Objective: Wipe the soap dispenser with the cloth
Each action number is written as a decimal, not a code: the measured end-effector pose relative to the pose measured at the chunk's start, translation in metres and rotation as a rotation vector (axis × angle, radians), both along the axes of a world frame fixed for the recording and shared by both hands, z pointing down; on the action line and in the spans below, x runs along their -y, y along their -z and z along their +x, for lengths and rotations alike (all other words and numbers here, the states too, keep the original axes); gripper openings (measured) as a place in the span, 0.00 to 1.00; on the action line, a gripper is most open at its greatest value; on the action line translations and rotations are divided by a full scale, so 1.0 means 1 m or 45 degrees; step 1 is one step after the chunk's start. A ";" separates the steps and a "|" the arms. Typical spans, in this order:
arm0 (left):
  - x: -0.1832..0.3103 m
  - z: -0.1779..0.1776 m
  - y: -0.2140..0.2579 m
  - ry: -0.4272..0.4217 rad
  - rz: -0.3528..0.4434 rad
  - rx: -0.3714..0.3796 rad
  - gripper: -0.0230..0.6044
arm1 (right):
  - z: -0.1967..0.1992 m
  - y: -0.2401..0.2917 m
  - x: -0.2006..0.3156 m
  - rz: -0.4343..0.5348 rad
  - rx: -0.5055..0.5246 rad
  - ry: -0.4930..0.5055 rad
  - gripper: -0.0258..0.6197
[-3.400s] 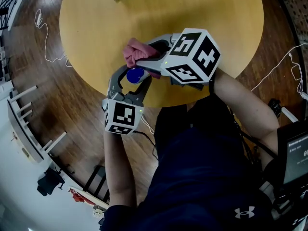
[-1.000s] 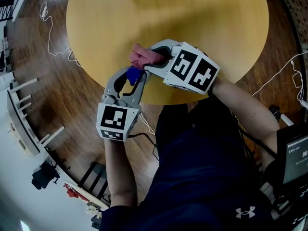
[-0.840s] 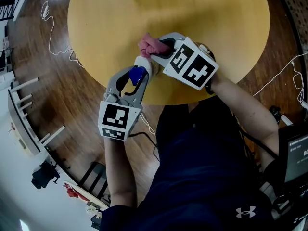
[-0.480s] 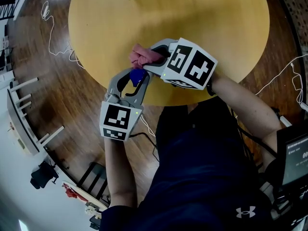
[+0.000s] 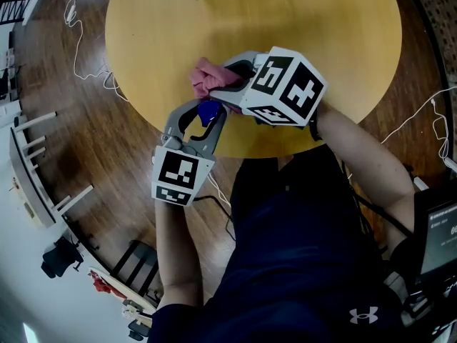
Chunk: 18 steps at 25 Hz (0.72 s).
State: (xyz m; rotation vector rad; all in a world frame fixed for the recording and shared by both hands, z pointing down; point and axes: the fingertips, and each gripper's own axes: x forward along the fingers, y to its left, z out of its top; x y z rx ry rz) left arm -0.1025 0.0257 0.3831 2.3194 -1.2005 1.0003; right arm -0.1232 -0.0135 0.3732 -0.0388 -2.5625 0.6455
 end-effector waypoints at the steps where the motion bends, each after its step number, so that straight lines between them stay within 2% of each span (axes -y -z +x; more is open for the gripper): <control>1: 0.001 -0.001 0.000 0.002 -0.003 0.001 0.25 | -0.005 -0.005 -0.004 -0.019 -0.011 0.011 0.24; 5: 0.004 -0.003 0.003 0.067 0.007 -0.016 0.25 | -0.009 -0.017 0.002 -0.138 -0.021 -0.095 0.24; 10: 0.014 -0.003 0.002 0.292 0.020 -0.052 0.27 | -0.008 -0.015 0.007 -0.160 0.016 -0.214 0.24; 12: 0.018 -0.003 0.003 0.370 0.045 -0.095 0.27 | -0.006 -0.016 0.013 -0.217 0.070 -0.296 0.24; 13: 0.019 -0.004 0.004 0.409 0.062 -0.132 0.27 | -0.004 -0.017 0.016 -0.297 0.124 -0.350 0.24; 16: 0.019 -0.010 0.010 0.527 0.105 -0.272 0.27 | 0.003 -0.031 0.025 -0.669 0.289 -0.524 0.25; 17: 0.017 -0.014 0.012 0.563 0.119 -0.314 0.27 | 0.006 -0.043 0.023 -0.744 0.286 -0.555 0.24; 18: 0.015 -0.019 0.013 0.596 0.131 -0.350 0.27 | 0.009 -0.058 0.020 -0.765 0.243 -0.570 0.24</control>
